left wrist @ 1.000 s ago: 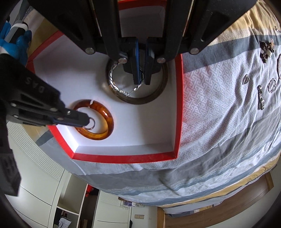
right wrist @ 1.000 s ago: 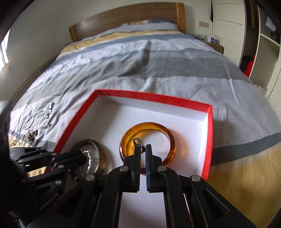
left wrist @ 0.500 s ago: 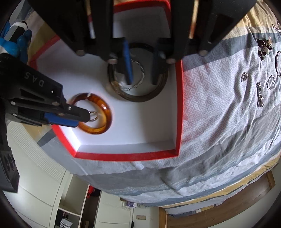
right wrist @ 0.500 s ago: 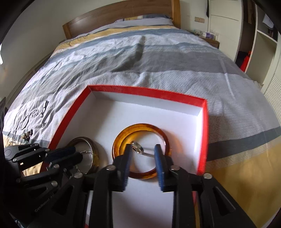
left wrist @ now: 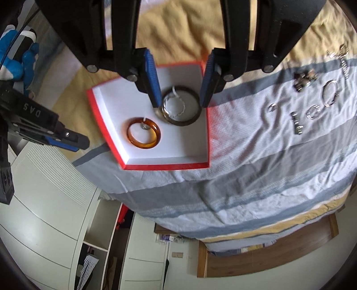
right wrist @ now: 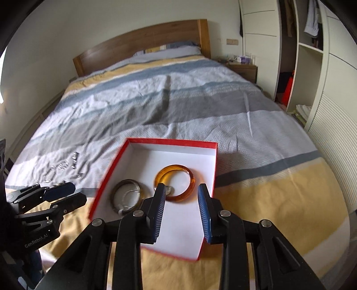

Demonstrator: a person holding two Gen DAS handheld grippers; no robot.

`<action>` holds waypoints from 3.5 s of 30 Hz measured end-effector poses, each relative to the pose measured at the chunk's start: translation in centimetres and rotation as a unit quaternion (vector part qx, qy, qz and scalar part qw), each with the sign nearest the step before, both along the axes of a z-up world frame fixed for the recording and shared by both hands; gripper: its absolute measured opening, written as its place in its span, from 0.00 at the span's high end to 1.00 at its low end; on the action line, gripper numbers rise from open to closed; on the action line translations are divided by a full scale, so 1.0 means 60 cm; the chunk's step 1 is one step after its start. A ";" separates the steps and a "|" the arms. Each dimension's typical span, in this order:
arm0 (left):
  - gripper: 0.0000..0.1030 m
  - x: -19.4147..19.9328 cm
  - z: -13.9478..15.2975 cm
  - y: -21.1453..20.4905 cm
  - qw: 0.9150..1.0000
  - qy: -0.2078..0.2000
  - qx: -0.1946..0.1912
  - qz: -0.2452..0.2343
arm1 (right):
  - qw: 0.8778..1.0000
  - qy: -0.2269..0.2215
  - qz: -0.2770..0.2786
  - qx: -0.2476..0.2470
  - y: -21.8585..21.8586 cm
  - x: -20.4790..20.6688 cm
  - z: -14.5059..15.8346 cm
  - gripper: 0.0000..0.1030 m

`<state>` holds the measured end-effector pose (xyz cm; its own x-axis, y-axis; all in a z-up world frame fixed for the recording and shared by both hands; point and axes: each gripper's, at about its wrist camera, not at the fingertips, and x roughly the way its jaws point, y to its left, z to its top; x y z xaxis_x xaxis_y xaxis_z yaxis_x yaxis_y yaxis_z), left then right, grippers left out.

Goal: Organize jewelry
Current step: 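Withdraw both tools from the box toward the remaining jewelry, then grasp the beaded bracelet with the left tool while the right tool grasps a silver ring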

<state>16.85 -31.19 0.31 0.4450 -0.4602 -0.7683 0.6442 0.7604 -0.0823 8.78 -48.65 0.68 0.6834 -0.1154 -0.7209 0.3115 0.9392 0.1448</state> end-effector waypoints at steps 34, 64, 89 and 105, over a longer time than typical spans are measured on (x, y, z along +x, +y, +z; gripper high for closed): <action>0.53 -0.223 0.219 0.602 0.961 -0.126 -0.055 0.241 | 0.979 -0.148 0.104 -0.093 0.349 -0.275 0.277 0.61; 0.53 -0.003 -0.033 0.565 0.970 0.026 -0.048 0.236 | 0.986 -0.013 0.163 -0.039 0.366 0.037 0.028 0.63; 0.53 0.239 -0.177 0.359 0.982 0.107 -0.059 0.144 | 0.980 0.048 0.195 0.013 0.357 0.303 -0.136 0.63; 0.62 0.255 -0.215 0.351 0.986 0.084 -0.060 0.128 | 0.977 0.072 0.198 0.018 0.370 0.363 -0.197 0.63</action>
<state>32.14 -10.13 -12.58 0.4293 -0.4407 -0.7883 0.4018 0.8749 -0.2703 30.57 -26.46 -11.14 0.5609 0.1658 -0.8111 -0.0569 0.9851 0.1620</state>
